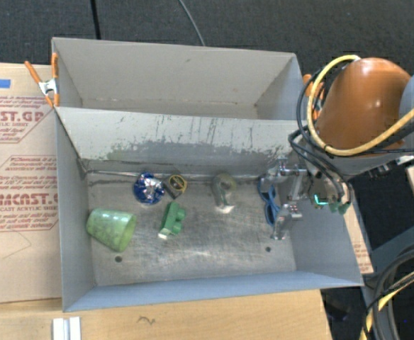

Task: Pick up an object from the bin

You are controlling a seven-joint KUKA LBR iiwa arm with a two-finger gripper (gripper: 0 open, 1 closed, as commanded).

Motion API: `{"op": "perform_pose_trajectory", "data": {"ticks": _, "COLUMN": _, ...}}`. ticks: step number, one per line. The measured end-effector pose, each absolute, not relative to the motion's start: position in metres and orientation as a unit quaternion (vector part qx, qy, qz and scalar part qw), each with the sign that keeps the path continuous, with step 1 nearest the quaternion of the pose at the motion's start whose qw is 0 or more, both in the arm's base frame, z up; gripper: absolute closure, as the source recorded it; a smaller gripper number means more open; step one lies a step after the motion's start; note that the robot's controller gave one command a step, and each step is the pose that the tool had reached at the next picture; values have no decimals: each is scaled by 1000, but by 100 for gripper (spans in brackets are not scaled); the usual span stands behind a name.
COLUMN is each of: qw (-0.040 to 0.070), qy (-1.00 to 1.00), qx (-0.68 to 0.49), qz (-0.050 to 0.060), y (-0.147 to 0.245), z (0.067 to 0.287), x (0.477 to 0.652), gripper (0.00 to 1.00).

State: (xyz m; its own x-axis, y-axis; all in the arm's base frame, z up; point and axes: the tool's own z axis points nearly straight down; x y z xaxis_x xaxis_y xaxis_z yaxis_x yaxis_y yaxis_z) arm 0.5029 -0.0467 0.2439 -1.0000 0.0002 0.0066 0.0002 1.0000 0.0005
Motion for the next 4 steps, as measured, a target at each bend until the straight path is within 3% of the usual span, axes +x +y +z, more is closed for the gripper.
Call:
{"op": "perform_pose_trajectory", "data": {"ticks": 1, "qw": -8, "qy": -998, "qx": 67, "qz": 0, "y": -30, "z": 88, "x": 588, "gripper": 0}}
{"op": "perform_pose_trajectory", "data": {"ticks": 2, "qw": -11, "qy": -998, "qx": 62, "qz": -2, "y": -37, "z": 80, "x": 602, "gripper": 0}}
{"op": "perform_pose_trajectory", "data": {"ticks": 3, "qw": -4, "qy": -998, "qx": 62, "qz": 0, "y": -35, "z": 83, "x": 604, "gripper": 0}}
{"op": "perform_pose_trajectory", "data": {"ticks": 4, "qw": -11, "qy": -1000, "qx": 26, "qz": -4, "y": -39, "z": 80, "x": 601, "gripper": 0}}
